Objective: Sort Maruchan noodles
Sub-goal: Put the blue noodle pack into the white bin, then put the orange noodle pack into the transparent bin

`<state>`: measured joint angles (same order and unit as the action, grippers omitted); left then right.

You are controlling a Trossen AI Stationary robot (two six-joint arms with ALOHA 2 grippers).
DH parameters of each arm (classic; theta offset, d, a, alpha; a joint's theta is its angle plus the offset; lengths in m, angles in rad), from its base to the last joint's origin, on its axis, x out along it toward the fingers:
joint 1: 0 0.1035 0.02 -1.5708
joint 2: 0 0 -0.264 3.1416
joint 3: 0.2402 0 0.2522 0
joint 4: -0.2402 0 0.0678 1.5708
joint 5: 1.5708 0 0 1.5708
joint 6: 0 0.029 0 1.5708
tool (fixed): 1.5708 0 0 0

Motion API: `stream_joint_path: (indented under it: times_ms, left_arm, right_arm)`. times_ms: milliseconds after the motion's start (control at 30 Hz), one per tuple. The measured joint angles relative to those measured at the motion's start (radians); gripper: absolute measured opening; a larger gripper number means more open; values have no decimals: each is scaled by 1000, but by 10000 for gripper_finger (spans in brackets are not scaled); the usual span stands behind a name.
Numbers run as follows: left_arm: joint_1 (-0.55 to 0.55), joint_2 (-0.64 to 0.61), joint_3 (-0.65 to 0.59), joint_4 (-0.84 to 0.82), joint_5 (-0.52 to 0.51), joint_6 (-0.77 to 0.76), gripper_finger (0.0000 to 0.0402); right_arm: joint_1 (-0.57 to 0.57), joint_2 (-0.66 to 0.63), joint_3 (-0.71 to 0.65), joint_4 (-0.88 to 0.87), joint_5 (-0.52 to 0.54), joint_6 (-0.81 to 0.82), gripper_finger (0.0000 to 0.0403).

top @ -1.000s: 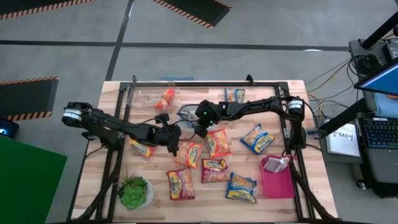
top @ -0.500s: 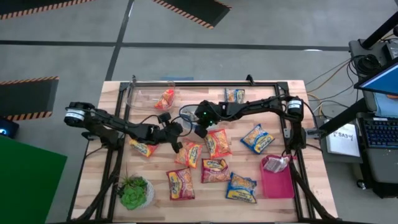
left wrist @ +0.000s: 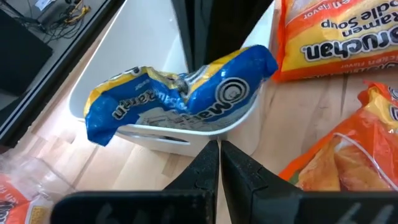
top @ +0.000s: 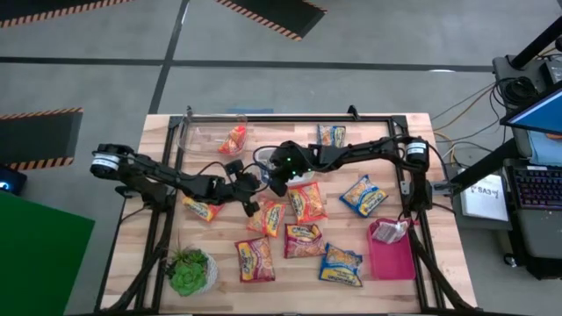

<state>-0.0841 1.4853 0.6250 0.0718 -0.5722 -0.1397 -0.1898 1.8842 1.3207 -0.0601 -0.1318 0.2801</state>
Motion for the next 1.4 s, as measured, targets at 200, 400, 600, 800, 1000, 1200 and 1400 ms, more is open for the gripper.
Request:
stream_joint_path:
  times_ms: [200,400,600,800,1000,1200,1400]
  left_arm:
    - [-18,-38,16,-46,-5,-9,0]
    - [-57,-110,71,-156,-21,-24,0]
    - [-121,-168,102,-198,-23,-86,0]
    - [-215,-191,101,-138,-20,-114,0]
    - [-264,-173,100,-40,-20,-117,0]
    - [-270,-161,112,-37,41,-197,0]
    - [-271,-122,175,-103,136,-261,16]
  right_arm:
    - [0,-57,19,-102,5,-3,9]
    - [5,-163,19,-250,78,-16,9]
    - [42,-311,-23,-397,159,-21,9]
    - [99,-492,-176,-391,274,-20,9]
    - [143,-657,-421,-220,369,37,9]
    - [195,-744,-620,-5,368,23,9]
    - [206,-785,-678,45,367,-53,9]
